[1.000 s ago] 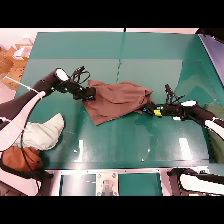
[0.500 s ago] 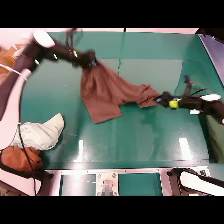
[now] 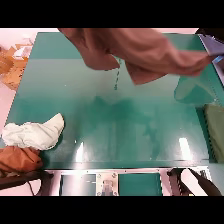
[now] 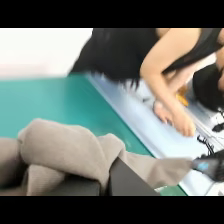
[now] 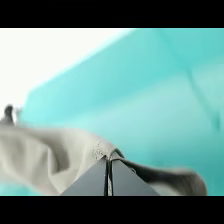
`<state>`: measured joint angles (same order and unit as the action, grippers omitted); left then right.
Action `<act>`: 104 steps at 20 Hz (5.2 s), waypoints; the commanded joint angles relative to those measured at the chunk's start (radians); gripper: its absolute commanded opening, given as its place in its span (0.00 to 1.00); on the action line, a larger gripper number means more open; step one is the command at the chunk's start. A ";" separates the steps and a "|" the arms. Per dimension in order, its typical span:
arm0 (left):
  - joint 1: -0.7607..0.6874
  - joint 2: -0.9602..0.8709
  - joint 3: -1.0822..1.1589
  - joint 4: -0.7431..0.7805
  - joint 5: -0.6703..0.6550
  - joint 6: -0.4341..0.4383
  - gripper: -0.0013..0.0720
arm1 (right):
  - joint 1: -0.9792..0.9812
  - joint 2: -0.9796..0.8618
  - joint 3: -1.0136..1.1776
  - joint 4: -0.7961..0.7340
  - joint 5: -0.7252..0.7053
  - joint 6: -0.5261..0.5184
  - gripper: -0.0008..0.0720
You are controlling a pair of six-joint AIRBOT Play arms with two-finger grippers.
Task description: Fold the shirts.
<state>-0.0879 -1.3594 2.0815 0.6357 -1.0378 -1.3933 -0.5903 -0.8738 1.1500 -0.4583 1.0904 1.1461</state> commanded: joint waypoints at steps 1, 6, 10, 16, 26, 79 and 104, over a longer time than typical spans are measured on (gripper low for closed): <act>0.058 0.129 -0.004 -0.007 -0.066 0.014 0.05 | -0.050 0.106 0.193 0.067 0.010 0.060 0.03; 0.090 0.222 -0.005 0.040 -0.310 0.008 0.05 | -0.048 0.190 0.375 0.026 0.013 0.077 0.03; 0.090 0.222 -0.083 0.266 -0.433 -0.047 0.05 | -0.041 0.202 0.298 -0.014 0.123 0.077 0.03; 0.069 0.141 -0.622 0.327 -0.227 0.081 0.05 | 0.168 0.138 -0.300 -0.032 -0.077 0.017 0.03; 0.021 -0.331 -0.771 0.094 0.345 0.251 0.16 | 0.308 -0.568 -0.343 0.029 -0.514 -0.117 0.03; 0.108 -0.327 -0.689 0.414 -0.461 -0.126 0.76 | 0.114 -0.723 -0.193 -0.205 -0.140 -0.261 0.03; 0.032 -0.068 -0.149 0.191 -0.266 0.011 0.05 | 0.082 -0.382 -0.142 0.149 0.434 -0.093 0.03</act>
<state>-0.0555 -1.5177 1.7279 0.8288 -1.3270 -1.3849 -0.5056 -1.3766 0.9730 -0.5503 1.4025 1.0283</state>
